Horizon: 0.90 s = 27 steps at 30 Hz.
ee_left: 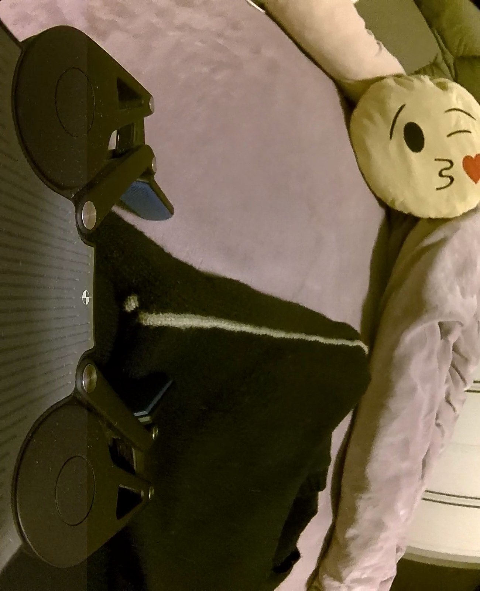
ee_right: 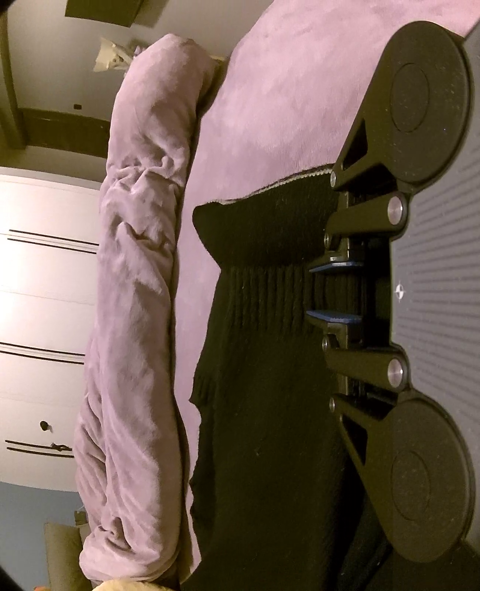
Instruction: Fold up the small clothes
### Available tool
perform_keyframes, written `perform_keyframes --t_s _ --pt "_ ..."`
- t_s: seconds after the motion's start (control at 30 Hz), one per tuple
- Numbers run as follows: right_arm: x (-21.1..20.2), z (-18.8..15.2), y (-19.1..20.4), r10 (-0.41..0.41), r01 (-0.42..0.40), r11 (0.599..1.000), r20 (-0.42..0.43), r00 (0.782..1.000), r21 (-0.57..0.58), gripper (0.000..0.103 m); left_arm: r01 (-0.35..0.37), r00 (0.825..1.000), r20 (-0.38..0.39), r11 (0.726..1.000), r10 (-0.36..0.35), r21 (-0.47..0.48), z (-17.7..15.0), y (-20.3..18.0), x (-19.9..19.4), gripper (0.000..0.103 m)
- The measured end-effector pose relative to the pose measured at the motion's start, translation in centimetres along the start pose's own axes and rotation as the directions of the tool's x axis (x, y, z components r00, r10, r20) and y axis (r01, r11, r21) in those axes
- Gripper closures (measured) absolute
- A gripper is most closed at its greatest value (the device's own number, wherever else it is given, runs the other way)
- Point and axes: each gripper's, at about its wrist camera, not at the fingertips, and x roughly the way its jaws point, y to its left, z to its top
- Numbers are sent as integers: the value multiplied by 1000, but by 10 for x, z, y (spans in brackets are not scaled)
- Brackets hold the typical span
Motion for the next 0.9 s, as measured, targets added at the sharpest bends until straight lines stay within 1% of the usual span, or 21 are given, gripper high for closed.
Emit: perform_keyframes --t_s 0.07,0.3,0.37,0.43,0.53,0.6,0.67,0.73,0.77,0.8,0.83,0.9 --pt "1 0 -1 -4 4 1000 -3 1000 5 81 2 1000 -4 1000 -2 -4 0 1 0 7" --pt "3 -2 -2 -7 7 1000 -6 1000 8 80 -10 1000 -29 1000 10 -2 -1 0 -2 6" --pt "4 -3 -5 0 0 1000 -7 1000 19 80 -15 999 -33 1000 15 2 -1 0 -1 6" --pt "6 -3 -9 15 -15 999 -12 1000 40 79 -13 999 -41 1000 12 -17 -1 3 -1 6" --pt "5 2 -15 36 -34 998 -41 999 49 78 -35 999 -34 997 33 -74 -3 10 -17 6" --pt "-4 4 -19 37 -35 999 -44 998 34 78 -38 999 -6 996 38 -77 -7 15 -34 7" --pt "-21 -1 -31 37 -34 996 -37 999 80 78 -58 998 19 997 59 -45 -16 20 -51 7" --pt "-46 -15 -51 60 -52 983 -39 997 178 78 -57 998 40 998 58 -24 -29 28 -66 7" --pt "-59 -25 -61 84 -73 970 -36 996 233 79 -51 998 45 998 52 -22 -37 31 -73 7" --pt "-73 -36 -69 114 -102 954 -27 993 282 79 -45 998 41 999 46 -29 -47 35 -79 7" --pt "-85 -46 -74 120 -103 947 -36 992 304 78 -34 999 30 999 35 -40 -55 38 -83 7" --pt "-103 -65 -80 109 -76 941 -83 991 331 78 -16 1000 -6 997 16 -77 -73 42 -88 7"
